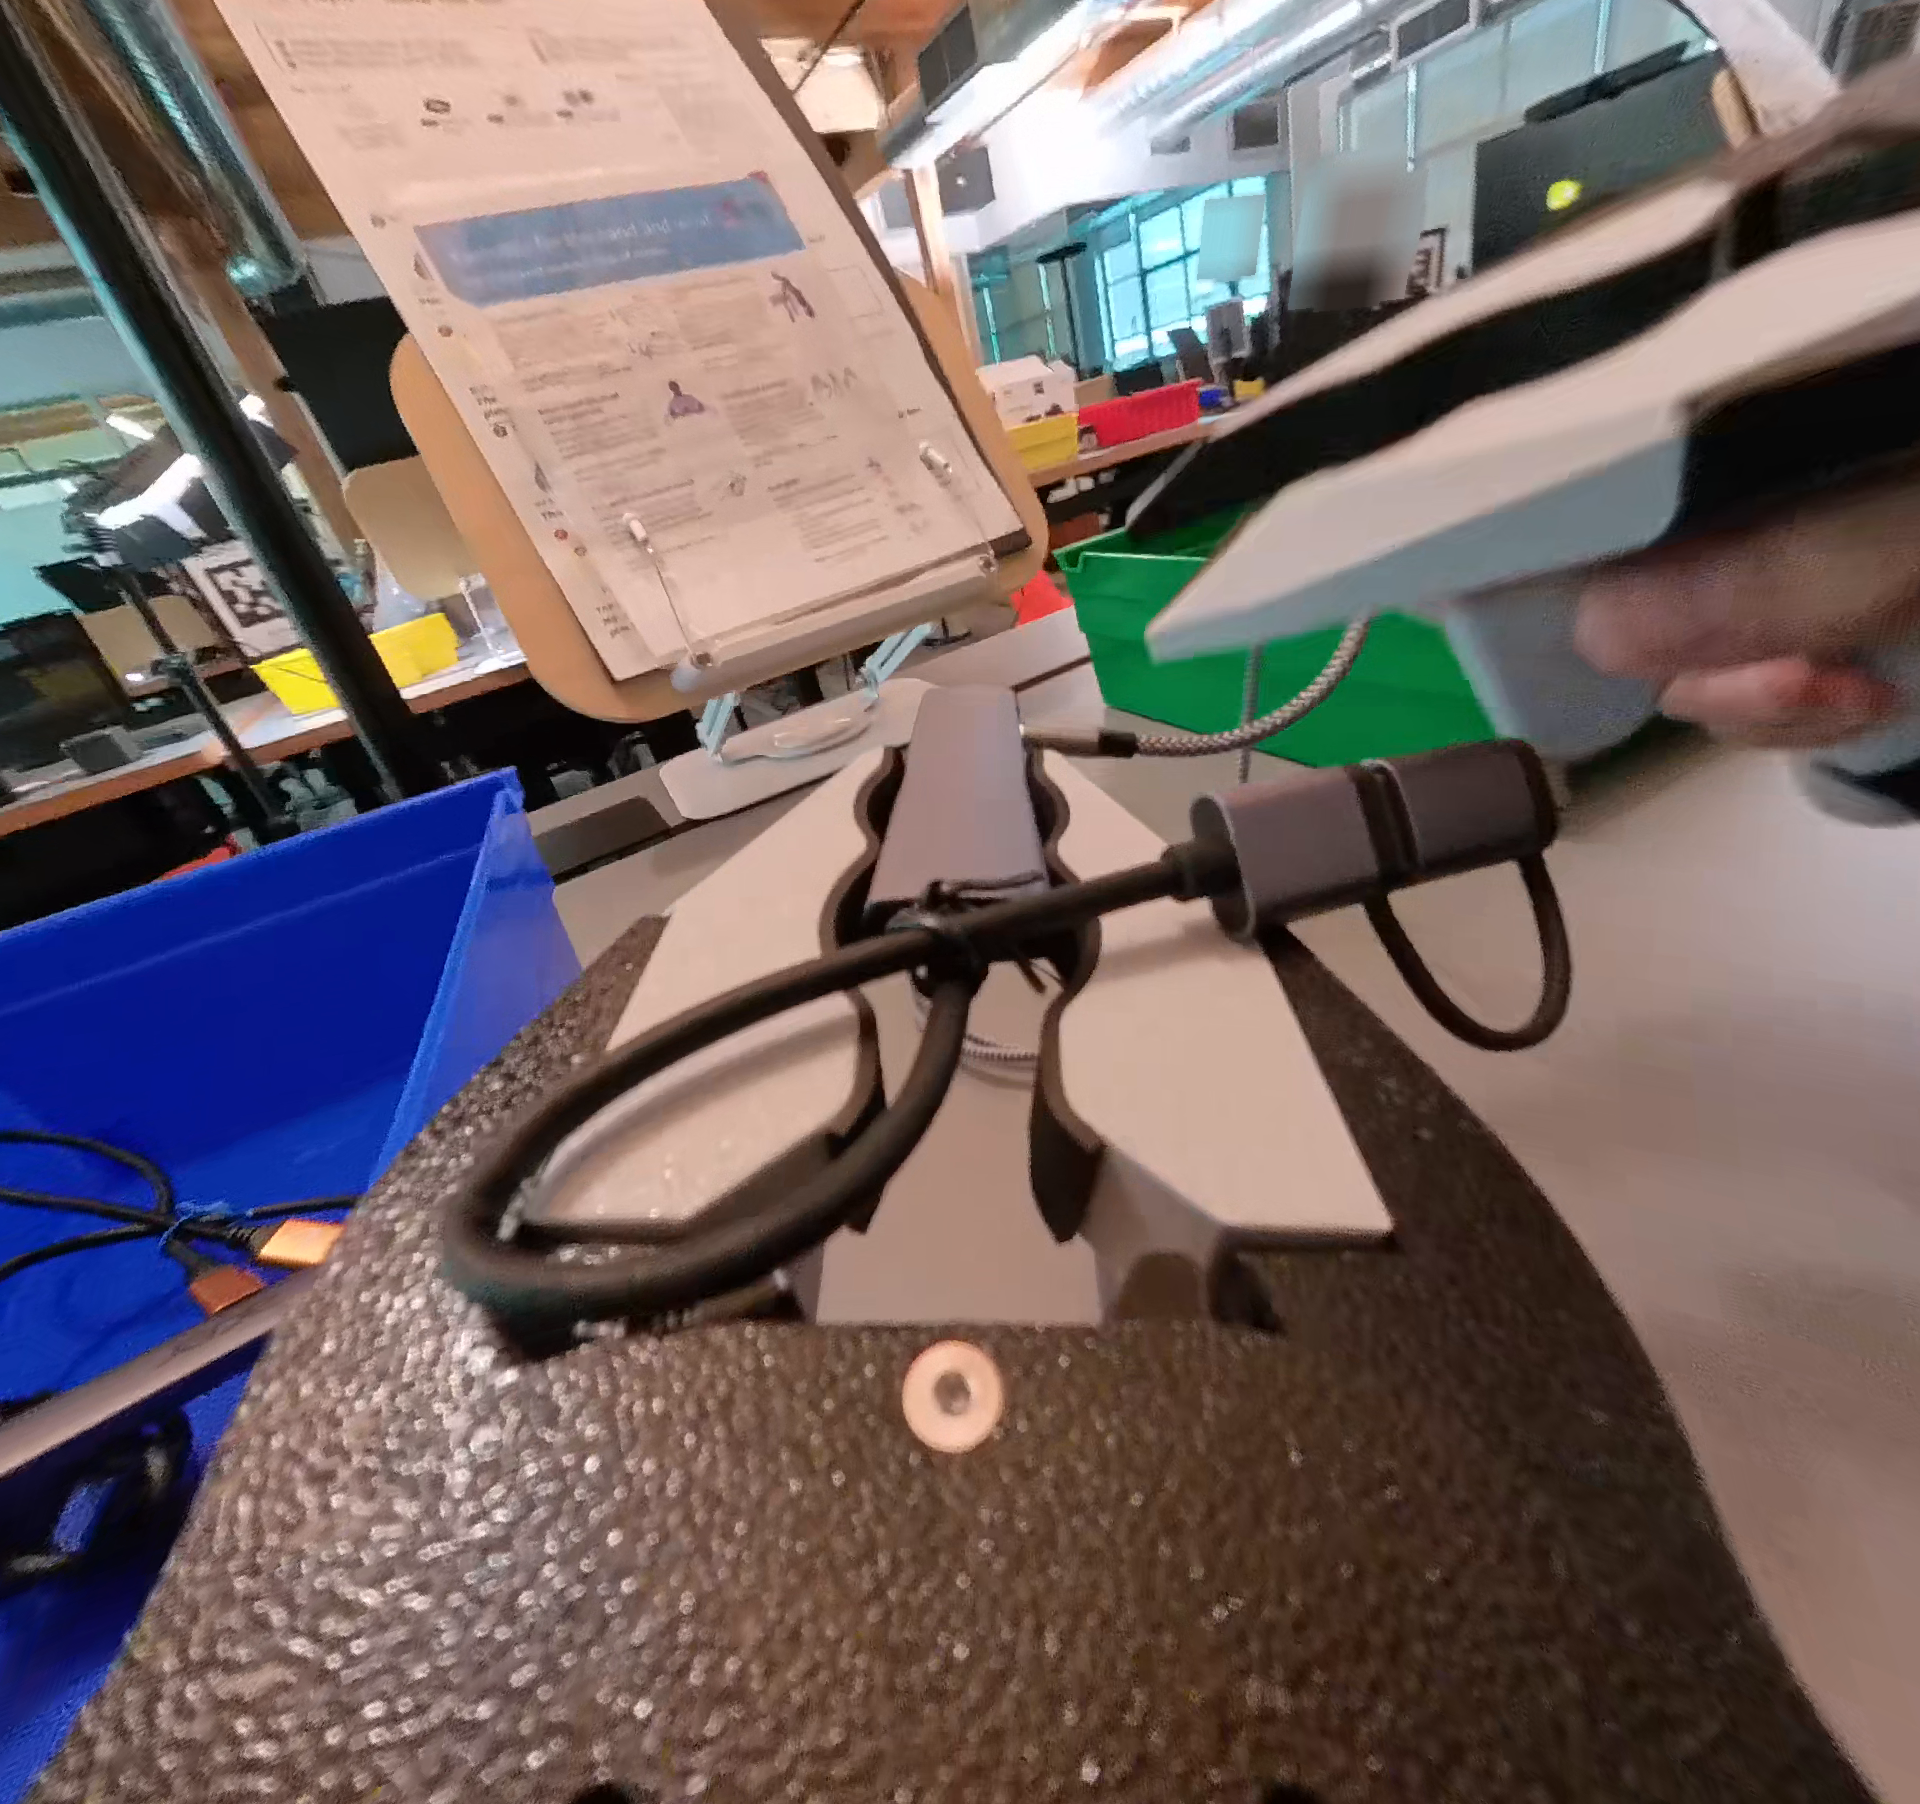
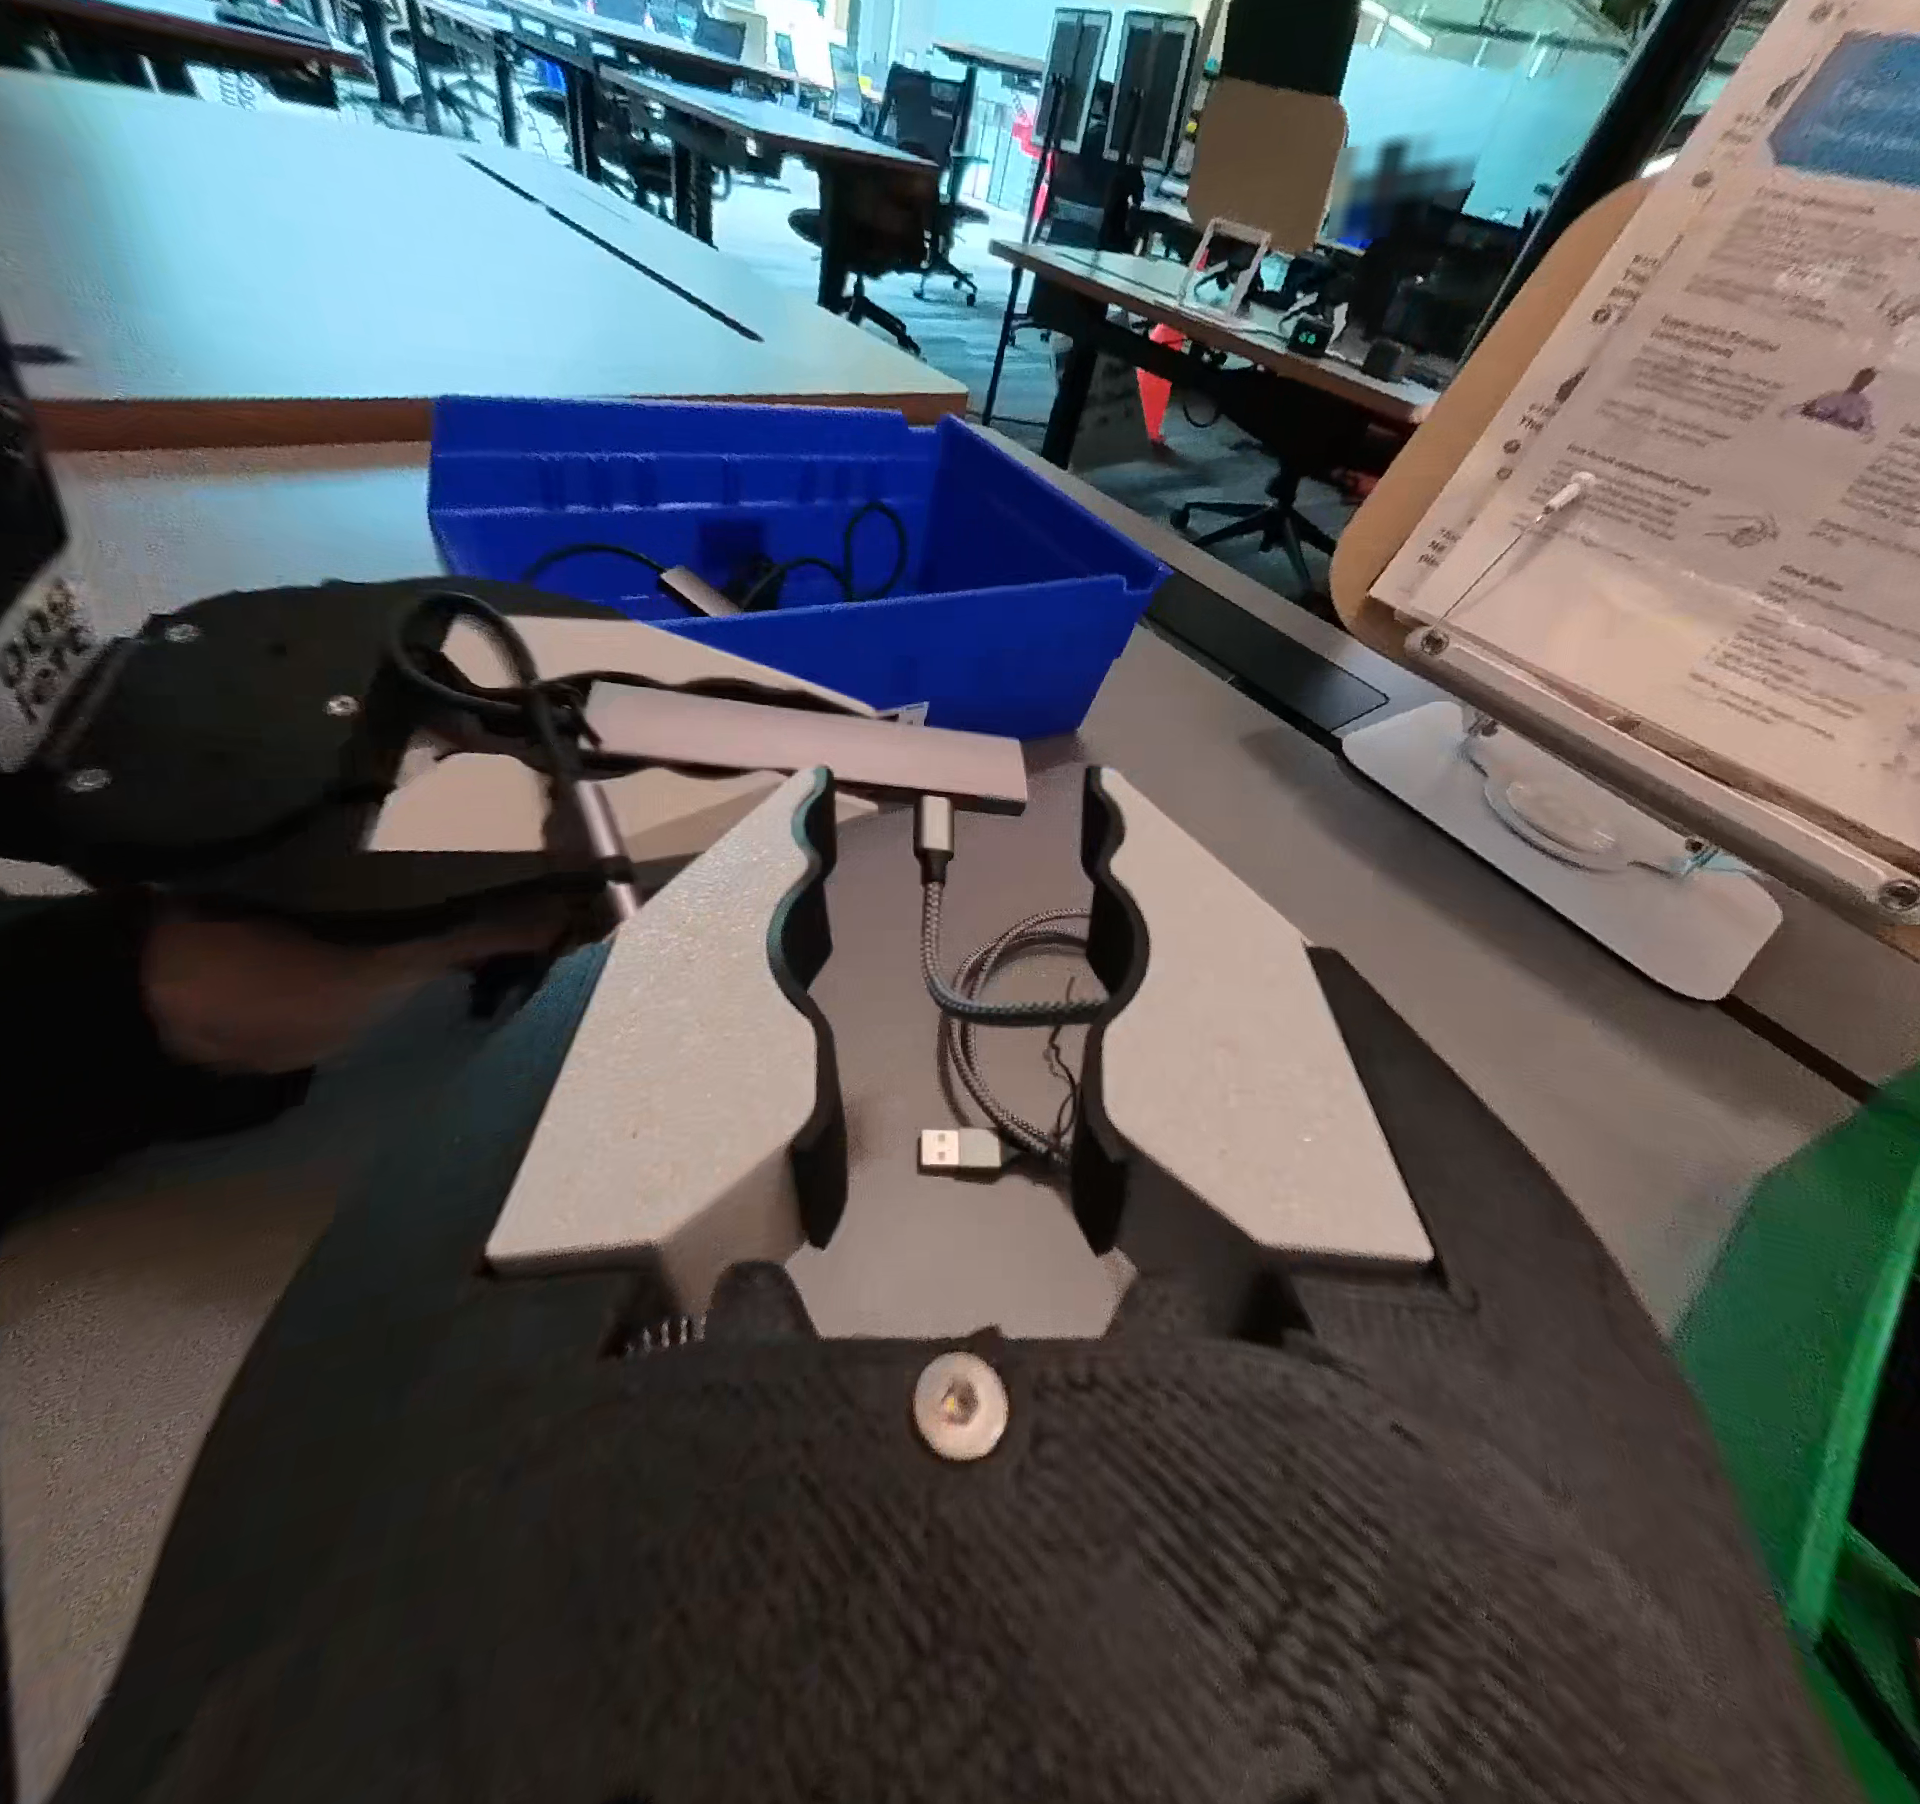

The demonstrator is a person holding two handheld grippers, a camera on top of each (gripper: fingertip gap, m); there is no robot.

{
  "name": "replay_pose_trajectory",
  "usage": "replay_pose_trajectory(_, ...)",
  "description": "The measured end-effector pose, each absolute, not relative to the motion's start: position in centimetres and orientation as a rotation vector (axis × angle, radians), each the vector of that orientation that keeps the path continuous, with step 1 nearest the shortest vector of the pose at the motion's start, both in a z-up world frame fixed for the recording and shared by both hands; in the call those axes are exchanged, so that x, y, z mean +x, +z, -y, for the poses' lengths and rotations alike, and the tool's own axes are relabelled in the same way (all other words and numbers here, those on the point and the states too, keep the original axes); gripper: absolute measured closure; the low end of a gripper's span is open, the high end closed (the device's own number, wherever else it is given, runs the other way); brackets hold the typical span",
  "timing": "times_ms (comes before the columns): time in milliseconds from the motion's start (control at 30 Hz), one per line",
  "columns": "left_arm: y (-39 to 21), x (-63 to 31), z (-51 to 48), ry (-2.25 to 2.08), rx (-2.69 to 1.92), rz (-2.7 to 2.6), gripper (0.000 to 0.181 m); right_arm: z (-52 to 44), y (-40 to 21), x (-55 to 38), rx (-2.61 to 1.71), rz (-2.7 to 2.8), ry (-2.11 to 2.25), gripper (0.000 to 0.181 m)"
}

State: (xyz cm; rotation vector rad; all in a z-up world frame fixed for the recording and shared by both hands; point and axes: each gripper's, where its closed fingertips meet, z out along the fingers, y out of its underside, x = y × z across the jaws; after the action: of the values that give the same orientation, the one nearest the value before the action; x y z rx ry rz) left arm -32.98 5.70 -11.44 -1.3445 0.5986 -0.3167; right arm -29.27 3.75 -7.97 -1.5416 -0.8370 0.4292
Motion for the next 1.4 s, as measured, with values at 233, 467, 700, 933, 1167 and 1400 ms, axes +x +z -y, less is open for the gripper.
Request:
replay_pose_trajectory(233,-12.0,-34.1,-6.6,-0.316,-1.373,-0.540,0.159,-5.1,-10.6,-30.6,-1.585,0.858,0.514,0.145)
replay_pose_trajectory(467,-12.4,-33.9,-6.7,-0.278,-1.386,-0.566,0.159,-4.8,-8.8,-31.4,-1.546,0.913,0.324,0.153)
replay_pose_trajectory(700,-12.8,-33.4,-6.8,-0.266,-1.399,-0.606,0.159,-5.2,-8.3,-31.9,-1.437,0.881,0.293,0.155)
replay_pose_trajectory(933,-12.9,-33.1,-6.7,-0.250,-1.393,-0.635,0.159,-6.2,-9.7,-31.7,-1.477,0.921,0.250,0.153)
replay_pose_trajectory(1167,-12.5,-33.3,-6.6,-0.277,-1.375,-0.609,0.159,-6.7,-12.6,-30.0,-1.655,0.826,0.423,0.156)
replay_pose_trajectory(1400,-12.0,-33.1,-6.3,-0.332,-1.341,-0.597,0.159,-5.9,-12.3,-30.8,-1.611,0.750,0.718,0.157)
